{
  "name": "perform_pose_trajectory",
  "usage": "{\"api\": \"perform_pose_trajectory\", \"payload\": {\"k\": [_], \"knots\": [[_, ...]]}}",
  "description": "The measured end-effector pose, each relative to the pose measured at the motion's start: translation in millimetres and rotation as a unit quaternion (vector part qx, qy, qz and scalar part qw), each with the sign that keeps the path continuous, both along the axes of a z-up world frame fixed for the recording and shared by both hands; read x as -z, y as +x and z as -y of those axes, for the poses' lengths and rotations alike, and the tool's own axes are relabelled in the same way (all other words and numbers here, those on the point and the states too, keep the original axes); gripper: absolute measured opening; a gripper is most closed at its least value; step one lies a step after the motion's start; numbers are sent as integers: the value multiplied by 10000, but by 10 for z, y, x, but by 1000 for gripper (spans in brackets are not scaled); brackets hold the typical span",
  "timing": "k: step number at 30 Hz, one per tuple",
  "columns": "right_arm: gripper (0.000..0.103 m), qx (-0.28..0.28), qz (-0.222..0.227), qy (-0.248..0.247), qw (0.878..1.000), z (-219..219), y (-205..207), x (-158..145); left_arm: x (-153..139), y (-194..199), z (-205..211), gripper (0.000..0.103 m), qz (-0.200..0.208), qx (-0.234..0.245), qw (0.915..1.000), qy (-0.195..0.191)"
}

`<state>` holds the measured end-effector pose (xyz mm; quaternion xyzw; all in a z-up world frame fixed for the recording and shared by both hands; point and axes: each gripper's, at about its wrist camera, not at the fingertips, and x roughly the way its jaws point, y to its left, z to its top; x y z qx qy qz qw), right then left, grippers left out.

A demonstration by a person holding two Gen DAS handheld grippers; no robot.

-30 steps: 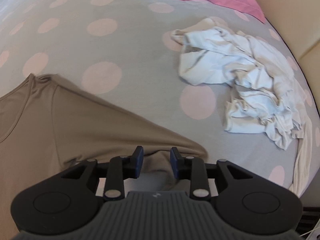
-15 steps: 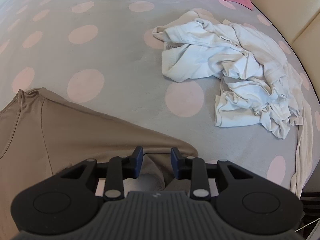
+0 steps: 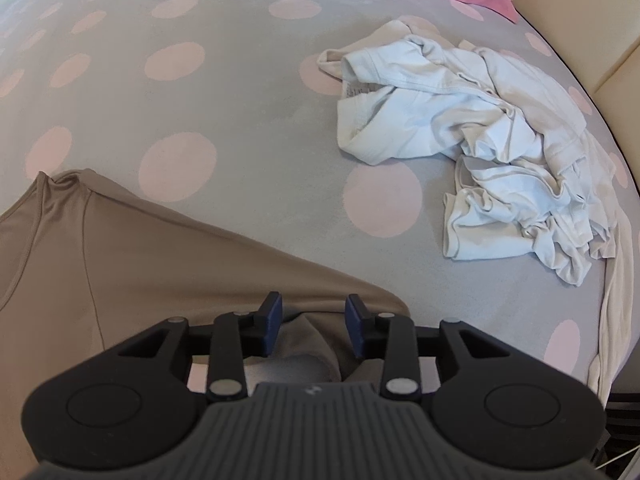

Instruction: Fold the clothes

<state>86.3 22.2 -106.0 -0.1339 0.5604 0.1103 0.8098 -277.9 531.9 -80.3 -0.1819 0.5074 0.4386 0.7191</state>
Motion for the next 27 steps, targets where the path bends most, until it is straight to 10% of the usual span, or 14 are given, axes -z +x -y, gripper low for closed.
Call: {"api": "perform_pose_trajectory", "payload": {"k": [4,13,27], "knots": [[38,-230,117,427,9988,-83,-54,-62,-191,49,143,20,263,211,9981,522],[14,-982,20,1055,9896,-697,-149,15,-235,590,556,19,785,1244,9890,131],[35,-2572,905,845,9584,-1532,-20,120,211,1404,799,33,666,2749,9592,-33]]}}
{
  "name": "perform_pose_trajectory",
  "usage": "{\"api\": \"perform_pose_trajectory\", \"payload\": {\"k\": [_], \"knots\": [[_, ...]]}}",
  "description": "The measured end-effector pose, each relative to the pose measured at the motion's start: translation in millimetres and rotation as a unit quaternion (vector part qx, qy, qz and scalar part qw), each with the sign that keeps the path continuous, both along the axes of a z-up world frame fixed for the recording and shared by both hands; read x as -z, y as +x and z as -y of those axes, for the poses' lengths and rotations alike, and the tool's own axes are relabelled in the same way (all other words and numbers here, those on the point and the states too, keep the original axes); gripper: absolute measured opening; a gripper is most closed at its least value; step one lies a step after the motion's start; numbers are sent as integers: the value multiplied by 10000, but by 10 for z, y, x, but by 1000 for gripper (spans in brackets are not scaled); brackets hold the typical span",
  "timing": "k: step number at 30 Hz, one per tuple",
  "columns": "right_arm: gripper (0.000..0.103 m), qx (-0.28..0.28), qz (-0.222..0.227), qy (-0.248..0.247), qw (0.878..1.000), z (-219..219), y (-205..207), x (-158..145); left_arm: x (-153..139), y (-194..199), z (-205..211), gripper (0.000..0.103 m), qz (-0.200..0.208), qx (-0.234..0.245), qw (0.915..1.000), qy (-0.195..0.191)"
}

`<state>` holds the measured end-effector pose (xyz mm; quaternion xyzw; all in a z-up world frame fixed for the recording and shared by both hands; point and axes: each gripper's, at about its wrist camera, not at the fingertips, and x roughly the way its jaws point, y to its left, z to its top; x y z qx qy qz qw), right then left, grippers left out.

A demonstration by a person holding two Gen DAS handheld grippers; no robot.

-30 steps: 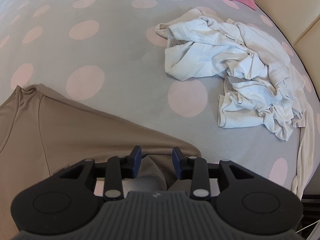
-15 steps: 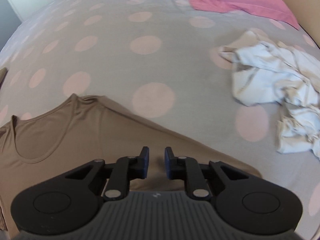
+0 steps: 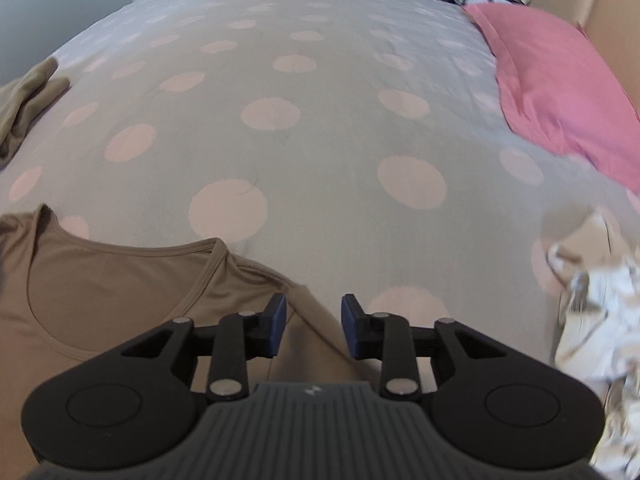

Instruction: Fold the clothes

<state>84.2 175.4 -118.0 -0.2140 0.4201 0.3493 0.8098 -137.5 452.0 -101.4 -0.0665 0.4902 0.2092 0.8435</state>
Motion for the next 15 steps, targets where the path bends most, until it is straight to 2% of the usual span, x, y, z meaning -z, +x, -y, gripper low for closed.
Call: {"api": "perform_pose_trajectory", "payload": {"k": [1,3,5,6,7,8,13,15], "knots": [[36,-127,-1,-49,9999,-10,24,28,18,7,-13,37,9,114,9999,-48],[36,-278,-4,-127,9995,-8,66,84,84,19,-52,39,-21,220,9997,-115],[34,-239,-95,-103,9996,35,126,137,148,13,-99,30,1,234,9994,-261],[29,-220,-141,-90,9996,56,157,163,179,4,-126,15,30,210,9991,-361],[13,-201,-187,-78,9996,78,187,190,207,-6,-149,5,71,182,9988,-453],[2,-147,-235,-28,9996,102,219,207,218,-24,-160,2,160,137,9985,-511],[1,548,-563,610,9950,273,429,195,182,-118,-215,0,664,-96,9957,-636],[1,765,-726,603,9926,288,504,263,169,-158,-336,0,814,-429,9924,-814]]}}
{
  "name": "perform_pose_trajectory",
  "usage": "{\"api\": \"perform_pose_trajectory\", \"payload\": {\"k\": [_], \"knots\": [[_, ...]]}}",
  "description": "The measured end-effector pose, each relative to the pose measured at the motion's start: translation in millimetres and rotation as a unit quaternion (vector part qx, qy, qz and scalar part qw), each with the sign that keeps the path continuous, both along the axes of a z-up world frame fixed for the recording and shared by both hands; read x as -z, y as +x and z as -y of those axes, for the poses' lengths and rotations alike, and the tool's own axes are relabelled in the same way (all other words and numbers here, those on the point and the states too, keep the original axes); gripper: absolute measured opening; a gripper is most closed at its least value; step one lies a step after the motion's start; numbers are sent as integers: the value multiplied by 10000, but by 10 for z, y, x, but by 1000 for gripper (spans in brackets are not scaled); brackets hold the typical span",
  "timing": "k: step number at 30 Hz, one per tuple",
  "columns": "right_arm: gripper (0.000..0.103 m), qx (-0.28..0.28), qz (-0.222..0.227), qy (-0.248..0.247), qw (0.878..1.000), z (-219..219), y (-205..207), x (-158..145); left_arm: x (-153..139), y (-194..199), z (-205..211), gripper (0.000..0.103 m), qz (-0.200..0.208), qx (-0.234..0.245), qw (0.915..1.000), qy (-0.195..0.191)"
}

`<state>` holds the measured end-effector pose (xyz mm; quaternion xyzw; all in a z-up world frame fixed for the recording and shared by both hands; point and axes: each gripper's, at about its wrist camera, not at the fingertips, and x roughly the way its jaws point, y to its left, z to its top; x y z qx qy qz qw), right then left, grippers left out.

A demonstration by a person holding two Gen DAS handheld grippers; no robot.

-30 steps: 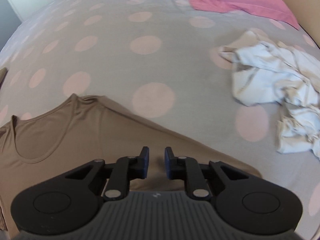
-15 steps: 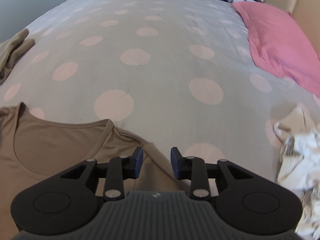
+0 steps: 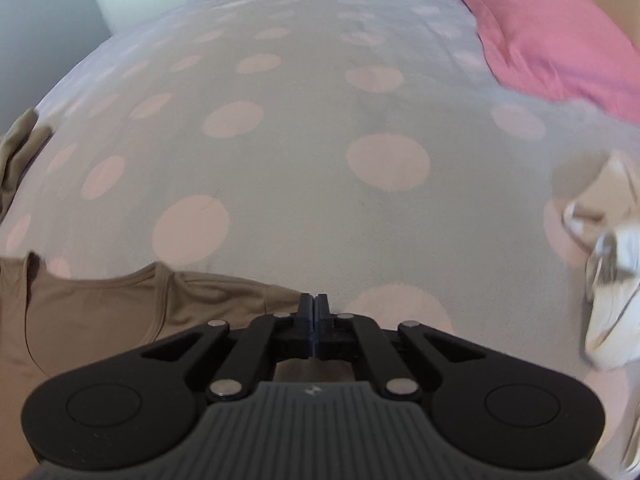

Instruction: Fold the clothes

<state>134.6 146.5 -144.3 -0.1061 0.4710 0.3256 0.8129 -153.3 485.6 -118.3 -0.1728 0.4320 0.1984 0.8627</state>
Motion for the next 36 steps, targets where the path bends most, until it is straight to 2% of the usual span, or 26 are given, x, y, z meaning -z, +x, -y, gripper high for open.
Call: {"api": "perform_pose_trajectory", "payload": {"k": [2,4,7,9,11,12,16,19,24,27,36], "knots": [[1,164,-78,-63,9998,-6,45,73,57,15,-87,0,-180,-214,9996,10],[1,240,-26,-135,9996,-50,38,120,134,63,-75,0,-438,-195,9987,186],[3,355,11,-214,9991,-89,17,138,169,117,-3,0,-595,-149,9973,395],[8,433,1,-240,9988,-87,-3,103,141,128,12,0,-612,-222,9971,400],[21,515,32,-251,9984,-44,-16,30,89,103,3,6,-572,-294,9974,330],[23,554,58,-253,9981,-4,-25,-16,47,73,4,13,-528,-340,9974,353],[27,764,-39,-226,9968,230,-72,-226,-161,-94,18,16,-392,-462,9972,449],[29,944,-198,-404,9945,458,-160,-378,-348,-261,84,15,-339,-493,9968,525],[29,1104,-403,-687,9907,922,-471,-539,-598,-552,298,15,-494,-484,9950,724],[30,1238,-520,-727,9883,1226,-712,-580,-666,-723,429,15,-507,-480,9954,652],[31,1461,-1033,-825,9804,1783,-1411,-470,-629,-1071,700,16,-590,-625,9955,393]]}}
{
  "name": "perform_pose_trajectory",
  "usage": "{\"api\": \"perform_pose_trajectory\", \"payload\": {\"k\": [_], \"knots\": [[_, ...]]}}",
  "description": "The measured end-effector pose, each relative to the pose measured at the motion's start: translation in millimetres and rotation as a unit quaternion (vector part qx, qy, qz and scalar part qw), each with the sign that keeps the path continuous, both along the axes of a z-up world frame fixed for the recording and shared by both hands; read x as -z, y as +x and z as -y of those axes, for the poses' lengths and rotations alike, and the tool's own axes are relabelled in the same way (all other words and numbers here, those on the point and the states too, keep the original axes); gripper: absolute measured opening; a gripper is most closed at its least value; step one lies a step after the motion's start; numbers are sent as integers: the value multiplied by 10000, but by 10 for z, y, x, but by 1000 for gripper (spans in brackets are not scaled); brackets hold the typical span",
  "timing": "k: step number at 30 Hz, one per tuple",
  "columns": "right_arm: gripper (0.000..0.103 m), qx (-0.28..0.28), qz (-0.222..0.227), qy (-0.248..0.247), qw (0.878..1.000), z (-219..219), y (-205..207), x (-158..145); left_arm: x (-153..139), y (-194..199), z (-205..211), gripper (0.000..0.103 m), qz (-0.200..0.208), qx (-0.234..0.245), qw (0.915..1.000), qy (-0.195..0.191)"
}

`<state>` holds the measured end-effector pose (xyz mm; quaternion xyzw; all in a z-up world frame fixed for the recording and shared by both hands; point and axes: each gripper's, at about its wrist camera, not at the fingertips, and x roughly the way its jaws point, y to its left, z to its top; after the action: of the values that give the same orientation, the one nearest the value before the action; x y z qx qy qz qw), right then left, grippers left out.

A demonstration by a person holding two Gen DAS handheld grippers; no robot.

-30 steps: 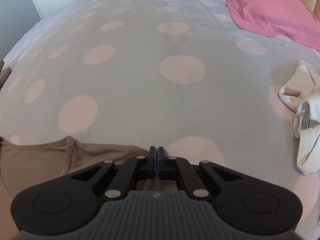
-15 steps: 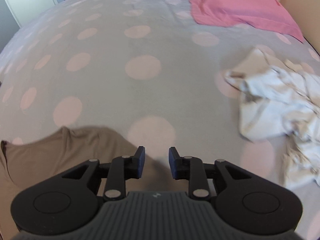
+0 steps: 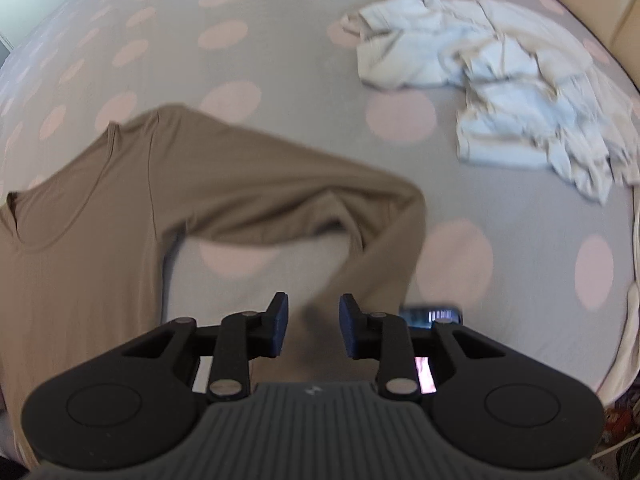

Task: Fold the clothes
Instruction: 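Grasp the sleeve cuff with the right tool and pull it outward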

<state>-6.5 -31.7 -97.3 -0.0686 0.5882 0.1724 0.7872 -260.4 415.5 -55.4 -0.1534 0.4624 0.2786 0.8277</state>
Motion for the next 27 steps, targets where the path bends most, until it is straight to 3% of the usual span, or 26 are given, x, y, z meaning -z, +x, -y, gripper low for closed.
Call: {"api": "perform_pose_trajectory", "payload": {"k": [6,13,16,18,19,21,22,27], "knots": [[32,-329,-295,-91,9990,15,-414,115,-27,-65,106,16,67,-114,9999,-19],[46,-1126,-302,-347,9926,-194,-724,277,-38,-86,214,16,146,-73,9998,-68],[50,-1496,-277,-670,9861,-303,-798,393,-39,-107,242,16,161,-83,9998,-55],[45,-1604,-178,-1021,9816,-334,-824,500,-43,-122,235,16,171,-122,9998,-58],[38,-1615,-126,-1108,9806,-332,-824,535,-45,-130,227,16,178,-148,9997,-65],[21,-1594,-16,-1187,9800,-319,-814,538,-49,-145,209,16,190,-203,9996,-80],[3,-1566,32,-1205,9803,-303,-803,514,-50,-152,195,16,192,-239,9995,-101],[3,-1459,203,-1198,9818,-159,-680,161,-43,-162,122,16,212,-393,9987,-261]]}}
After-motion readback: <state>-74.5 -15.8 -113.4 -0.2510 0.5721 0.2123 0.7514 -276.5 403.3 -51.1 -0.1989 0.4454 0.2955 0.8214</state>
